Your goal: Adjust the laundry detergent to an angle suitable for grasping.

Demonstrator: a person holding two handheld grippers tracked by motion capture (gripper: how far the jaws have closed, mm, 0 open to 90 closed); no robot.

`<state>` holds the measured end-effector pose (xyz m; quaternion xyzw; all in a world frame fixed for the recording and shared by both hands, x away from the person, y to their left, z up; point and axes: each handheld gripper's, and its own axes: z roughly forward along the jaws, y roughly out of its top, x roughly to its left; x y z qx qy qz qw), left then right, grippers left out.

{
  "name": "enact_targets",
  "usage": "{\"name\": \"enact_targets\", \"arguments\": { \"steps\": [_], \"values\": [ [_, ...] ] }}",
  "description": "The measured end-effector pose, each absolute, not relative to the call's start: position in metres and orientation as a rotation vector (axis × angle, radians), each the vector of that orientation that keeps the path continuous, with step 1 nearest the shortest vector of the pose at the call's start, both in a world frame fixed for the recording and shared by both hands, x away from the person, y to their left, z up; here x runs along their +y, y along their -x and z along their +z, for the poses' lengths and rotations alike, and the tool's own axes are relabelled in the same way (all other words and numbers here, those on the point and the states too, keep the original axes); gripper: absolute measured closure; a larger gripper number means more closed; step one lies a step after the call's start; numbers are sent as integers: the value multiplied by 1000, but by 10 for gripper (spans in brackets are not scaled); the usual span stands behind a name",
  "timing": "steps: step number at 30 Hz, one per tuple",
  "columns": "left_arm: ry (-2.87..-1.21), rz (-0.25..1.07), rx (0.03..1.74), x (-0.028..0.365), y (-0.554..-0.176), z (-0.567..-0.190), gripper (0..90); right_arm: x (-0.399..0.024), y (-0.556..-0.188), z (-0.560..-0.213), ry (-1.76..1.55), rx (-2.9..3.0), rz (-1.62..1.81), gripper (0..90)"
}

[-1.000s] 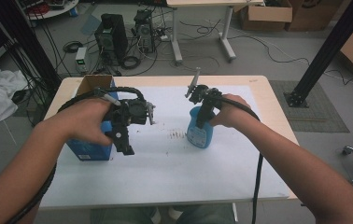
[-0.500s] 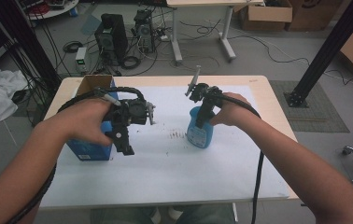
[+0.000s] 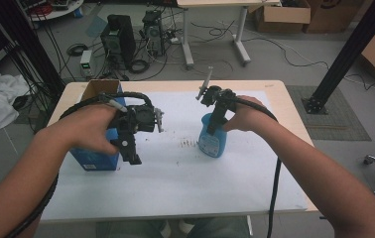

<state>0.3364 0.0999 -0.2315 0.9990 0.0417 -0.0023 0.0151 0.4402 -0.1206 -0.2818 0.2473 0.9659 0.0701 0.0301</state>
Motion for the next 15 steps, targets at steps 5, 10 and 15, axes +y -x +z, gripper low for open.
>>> {"name": "enact_targets", "arguments": {
  "steps": [5, 10, 15],
  "values": [
    [-3113, -7, 131, 100, -337, -232, 1, -119, -441, -278, -727, 2987, 205, 120],
    [-3112, -9, 130, 101, -337, -233, 1, -116, -441, -276, -703, 2997, 205, 96],
    [-3113, -15, 139, 101, -338, -234, 1, -115, -441, -274, -697, 2984, 189, 48]
  ]
}}
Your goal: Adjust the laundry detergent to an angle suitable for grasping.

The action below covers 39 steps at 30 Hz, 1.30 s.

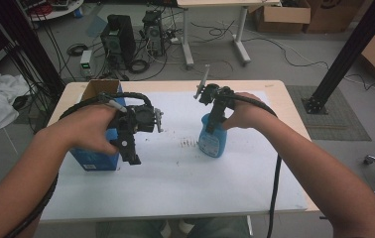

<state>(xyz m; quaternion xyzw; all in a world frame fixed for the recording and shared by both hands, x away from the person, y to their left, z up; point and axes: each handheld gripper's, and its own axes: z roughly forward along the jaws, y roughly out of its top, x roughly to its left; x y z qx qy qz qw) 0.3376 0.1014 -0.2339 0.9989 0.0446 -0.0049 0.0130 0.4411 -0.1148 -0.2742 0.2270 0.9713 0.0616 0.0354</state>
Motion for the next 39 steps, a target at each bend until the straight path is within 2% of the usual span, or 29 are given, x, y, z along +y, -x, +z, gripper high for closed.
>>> {"name": "enact_targets", "arguments": {
  "steps": [17, 31, 39],
  "values": [
    [-3115, -17, 123, 97, -341, -235, 1, -118, -441, -256, -627, 2968, 228, 10],
    [-3122, -18, 117, 93, -343, -234, 1, -128, -441, -228, -323, 3014, 242, 0],
    [-3123, -25, 121, 91, -345, -234, 1, -144, -451, -221, -283, 3022, 208, 0]
  ]
}}
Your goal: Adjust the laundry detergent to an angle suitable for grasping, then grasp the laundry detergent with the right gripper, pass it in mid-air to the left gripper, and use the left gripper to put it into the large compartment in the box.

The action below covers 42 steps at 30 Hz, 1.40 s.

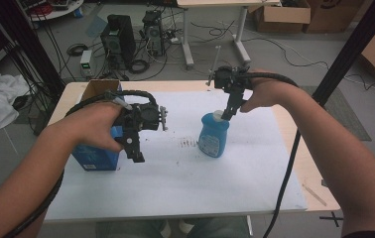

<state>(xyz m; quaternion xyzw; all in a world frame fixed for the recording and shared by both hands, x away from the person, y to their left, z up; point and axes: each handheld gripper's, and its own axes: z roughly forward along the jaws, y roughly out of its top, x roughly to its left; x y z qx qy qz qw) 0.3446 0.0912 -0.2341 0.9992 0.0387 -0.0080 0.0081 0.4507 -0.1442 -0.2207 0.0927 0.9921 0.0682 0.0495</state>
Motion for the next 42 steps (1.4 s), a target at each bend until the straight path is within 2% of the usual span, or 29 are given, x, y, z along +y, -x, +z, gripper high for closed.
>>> {"name": "enact_targets", "arguments": {
  "steps": [18, 42],
  "values": [
    [-3138, -41, 116, 87, -341, -230, 1, -158, -462, -199, -211, 3010, 215, 0],
    [-3119, -41, 102, 85, -350, -232, 1, -158, -473, -207, -214, 3024, 193, 0]
  ]
}}
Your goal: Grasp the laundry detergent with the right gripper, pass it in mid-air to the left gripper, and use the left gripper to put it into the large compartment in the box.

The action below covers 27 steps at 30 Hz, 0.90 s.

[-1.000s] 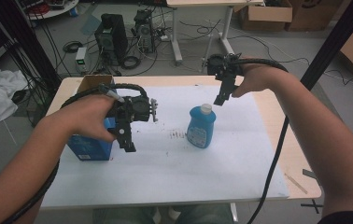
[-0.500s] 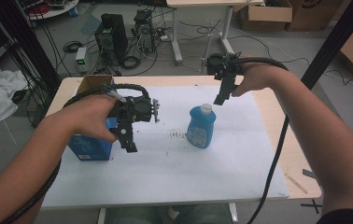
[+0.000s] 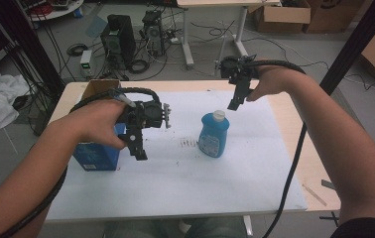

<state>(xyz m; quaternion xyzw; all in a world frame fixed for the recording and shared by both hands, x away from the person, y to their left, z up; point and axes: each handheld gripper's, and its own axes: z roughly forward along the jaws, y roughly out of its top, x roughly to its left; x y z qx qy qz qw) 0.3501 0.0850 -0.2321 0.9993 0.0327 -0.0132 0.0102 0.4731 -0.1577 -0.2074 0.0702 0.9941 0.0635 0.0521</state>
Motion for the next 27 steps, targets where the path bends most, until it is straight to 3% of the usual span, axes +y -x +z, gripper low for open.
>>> {"name": "enact_targets", "arguments": {
  "steps": [27],
  "values": [
    [-3118, -30, 64, 78, -352, -230, 1, -192, -463, -200, -265, 2971, 366, 0]
  ]
}}
